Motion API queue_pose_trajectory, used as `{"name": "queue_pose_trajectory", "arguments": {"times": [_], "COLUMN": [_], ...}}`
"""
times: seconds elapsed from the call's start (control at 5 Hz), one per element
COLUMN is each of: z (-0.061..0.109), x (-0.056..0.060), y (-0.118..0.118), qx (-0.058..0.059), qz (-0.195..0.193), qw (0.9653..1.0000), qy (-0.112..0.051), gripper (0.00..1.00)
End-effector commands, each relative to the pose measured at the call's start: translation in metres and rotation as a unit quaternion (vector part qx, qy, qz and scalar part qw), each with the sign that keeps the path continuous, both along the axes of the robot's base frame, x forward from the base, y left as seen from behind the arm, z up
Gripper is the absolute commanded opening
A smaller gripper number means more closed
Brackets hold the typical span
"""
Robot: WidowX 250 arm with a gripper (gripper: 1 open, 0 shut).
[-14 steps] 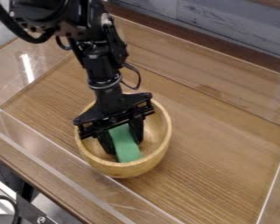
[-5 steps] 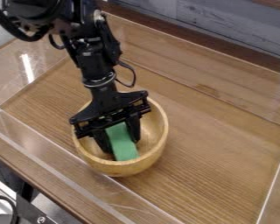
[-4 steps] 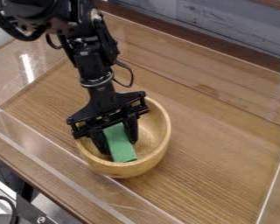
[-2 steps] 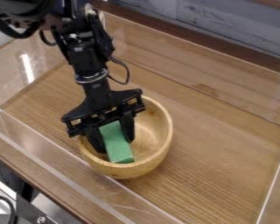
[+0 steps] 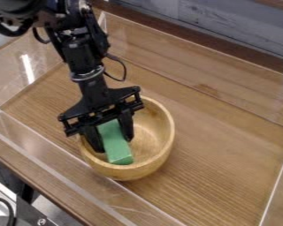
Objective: Remove the green block from inside the brown bowl and put it on the table
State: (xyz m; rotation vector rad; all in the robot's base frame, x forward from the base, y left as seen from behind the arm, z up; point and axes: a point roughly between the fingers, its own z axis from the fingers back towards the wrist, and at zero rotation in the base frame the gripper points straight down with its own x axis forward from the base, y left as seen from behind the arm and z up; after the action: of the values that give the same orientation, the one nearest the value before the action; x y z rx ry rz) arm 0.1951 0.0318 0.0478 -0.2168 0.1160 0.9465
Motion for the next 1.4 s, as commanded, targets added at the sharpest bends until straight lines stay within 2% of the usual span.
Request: {"name": "queue_pose_trajectory", "arguments": {"times": [0.0, 1.2], "z": [0.012, 0.023], "x": [0.004, -0.006], "y": [0.007, 0.025], "qx": [0.004, -0.014], "qz": [-0.003, 0.005], "qw": [0.9997, 0.9995], "qy": [-0.022, -0.029], "gripper": [0.0, 0.0]}}
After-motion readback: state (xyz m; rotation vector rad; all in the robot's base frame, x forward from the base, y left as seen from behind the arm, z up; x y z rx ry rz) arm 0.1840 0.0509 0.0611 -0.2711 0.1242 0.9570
